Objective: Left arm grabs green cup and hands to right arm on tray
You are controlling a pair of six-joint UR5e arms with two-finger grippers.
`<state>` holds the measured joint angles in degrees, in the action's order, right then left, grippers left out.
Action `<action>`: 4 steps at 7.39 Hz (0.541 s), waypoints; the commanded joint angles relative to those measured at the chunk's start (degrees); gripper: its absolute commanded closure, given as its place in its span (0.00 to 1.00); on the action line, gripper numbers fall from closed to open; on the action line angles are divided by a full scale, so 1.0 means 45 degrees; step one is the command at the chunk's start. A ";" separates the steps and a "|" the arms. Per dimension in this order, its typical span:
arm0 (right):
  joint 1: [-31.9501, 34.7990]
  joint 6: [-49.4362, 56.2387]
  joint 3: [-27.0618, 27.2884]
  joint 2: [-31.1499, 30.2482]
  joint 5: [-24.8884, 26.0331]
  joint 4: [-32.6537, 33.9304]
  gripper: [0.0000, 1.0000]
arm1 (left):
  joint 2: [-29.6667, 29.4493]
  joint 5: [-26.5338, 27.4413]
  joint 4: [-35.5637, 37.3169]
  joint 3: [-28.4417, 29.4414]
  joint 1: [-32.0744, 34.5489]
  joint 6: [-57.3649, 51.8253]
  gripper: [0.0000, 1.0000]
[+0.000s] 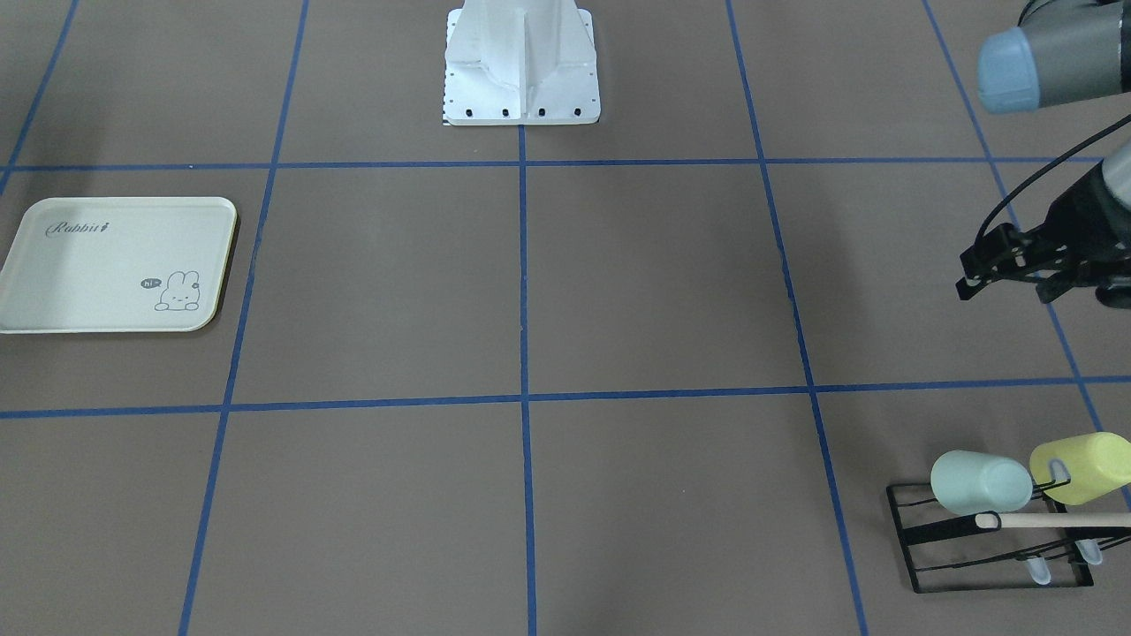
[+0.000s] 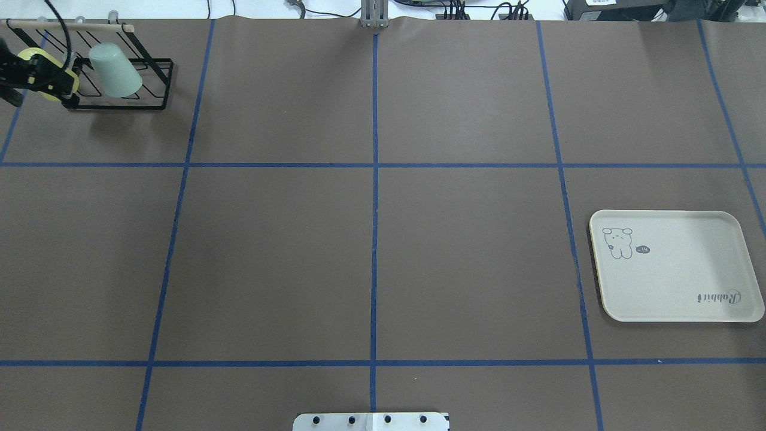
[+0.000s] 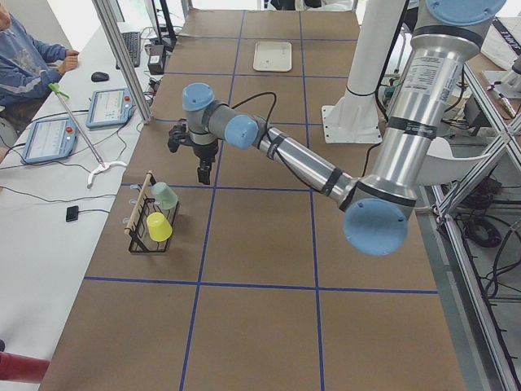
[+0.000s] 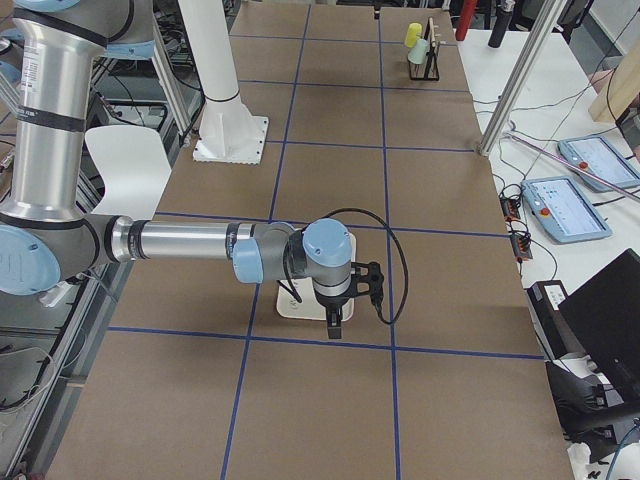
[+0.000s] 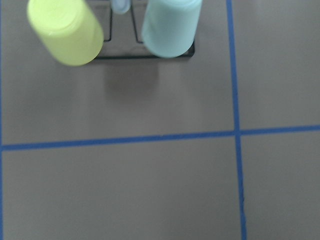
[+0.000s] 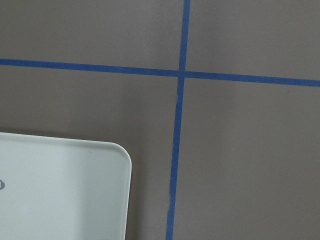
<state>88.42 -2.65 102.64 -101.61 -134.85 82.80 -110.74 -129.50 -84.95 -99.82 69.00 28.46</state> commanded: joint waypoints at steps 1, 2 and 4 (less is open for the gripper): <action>-0.0156 -0.0094 -0.0036 -0.0018 0.0005 -0.0001 0.00 | -0.1636 0.0925 -0.0184 0.2483 -0.0528 -0.0053 0.00; -0.0195 -0.0095 -0.0055 -0.0018 0.0005 -0.0021 0.00 | -0.2085 0.0926 -0.0823 0.3500 -0.0548 0.0023 0.00; -0.0234 -0.0095 -0.0055 -0.0018 0.0005 -0.0001 0.00 | -0.2519 0.0906 -0.2346 0.5164 -0.0549 -0.0034 0.00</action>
<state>87.54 -3.06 102.42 -101.68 -134.79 82.77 -120.91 -125.43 -91.42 -81.10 66.59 28.44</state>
